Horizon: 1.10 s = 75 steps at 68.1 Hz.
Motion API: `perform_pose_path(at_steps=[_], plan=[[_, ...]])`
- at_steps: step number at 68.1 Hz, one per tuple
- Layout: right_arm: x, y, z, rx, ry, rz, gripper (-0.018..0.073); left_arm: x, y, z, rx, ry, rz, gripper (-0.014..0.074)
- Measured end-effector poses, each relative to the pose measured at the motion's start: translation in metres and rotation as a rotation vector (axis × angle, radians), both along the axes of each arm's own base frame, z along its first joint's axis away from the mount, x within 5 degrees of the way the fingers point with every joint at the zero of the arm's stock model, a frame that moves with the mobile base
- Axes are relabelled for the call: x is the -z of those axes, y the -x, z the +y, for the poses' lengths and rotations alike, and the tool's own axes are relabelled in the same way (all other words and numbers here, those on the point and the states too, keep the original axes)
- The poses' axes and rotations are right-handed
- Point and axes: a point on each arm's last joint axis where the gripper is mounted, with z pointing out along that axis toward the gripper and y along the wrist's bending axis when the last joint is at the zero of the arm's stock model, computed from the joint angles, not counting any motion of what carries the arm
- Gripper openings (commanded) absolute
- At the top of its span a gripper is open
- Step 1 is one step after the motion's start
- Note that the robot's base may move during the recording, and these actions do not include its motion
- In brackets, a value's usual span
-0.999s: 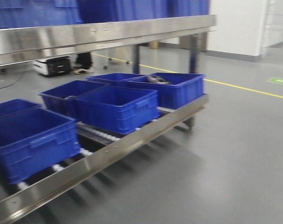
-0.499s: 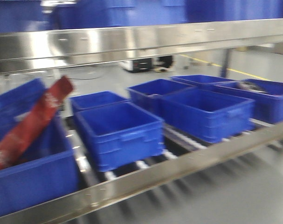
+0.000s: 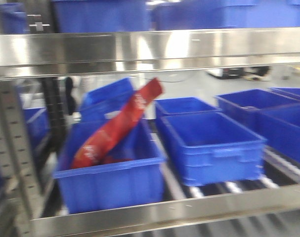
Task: Move two blue bins to right shelf middle
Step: 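Turn toward the steel shelf with dark blue bins and approach it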
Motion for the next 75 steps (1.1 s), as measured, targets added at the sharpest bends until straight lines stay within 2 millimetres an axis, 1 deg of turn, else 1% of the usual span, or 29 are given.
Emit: perform_pose_path(at_steps=[75], plan=[[0.0001,0.0001,0.0,0.0,0.001,0.002,-0.0154,0.0,0.0,0.0,0.0,0.0,0.0,-0.0111]])
